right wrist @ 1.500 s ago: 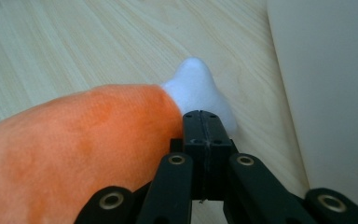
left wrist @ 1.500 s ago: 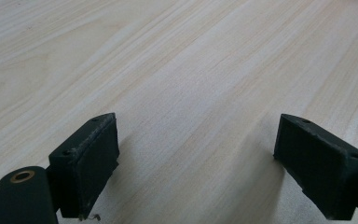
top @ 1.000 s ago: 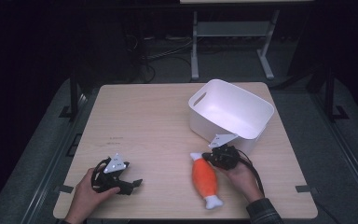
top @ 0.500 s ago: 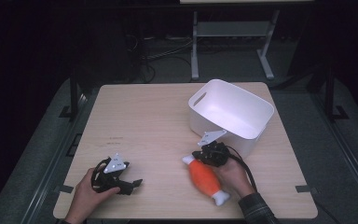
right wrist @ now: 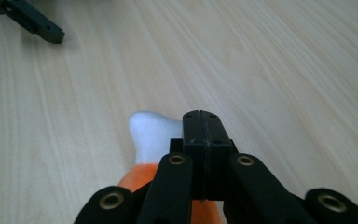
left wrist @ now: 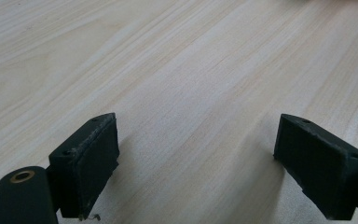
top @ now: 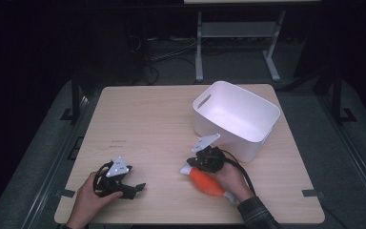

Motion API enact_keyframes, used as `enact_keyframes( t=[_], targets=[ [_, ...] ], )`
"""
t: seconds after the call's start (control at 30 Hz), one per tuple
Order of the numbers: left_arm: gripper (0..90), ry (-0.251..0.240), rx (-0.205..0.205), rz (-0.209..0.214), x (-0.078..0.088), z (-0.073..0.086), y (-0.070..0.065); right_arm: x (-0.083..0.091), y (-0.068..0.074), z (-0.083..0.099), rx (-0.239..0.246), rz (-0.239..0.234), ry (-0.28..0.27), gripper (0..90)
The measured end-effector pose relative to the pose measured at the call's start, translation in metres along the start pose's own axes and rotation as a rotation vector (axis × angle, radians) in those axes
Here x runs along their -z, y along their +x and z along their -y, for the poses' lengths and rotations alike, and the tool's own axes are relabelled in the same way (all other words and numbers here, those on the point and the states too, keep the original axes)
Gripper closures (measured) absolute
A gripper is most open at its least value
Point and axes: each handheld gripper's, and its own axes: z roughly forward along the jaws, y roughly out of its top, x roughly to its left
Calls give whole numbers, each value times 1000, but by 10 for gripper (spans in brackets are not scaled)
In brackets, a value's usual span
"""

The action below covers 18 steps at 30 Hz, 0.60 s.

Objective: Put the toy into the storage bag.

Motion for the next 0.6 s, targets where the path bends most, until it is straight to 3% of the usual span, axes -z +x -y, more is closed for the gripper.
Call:
enact_keyframes(
  t=[0.27,0.6],
  targets=[
    [129,-1,0,0,0,0,0,8,1,-1,-5,2,-16,894],
    [129,-2,3,1,0,0,0,42,-4,9,-51,6,-53,777]
  ],
)
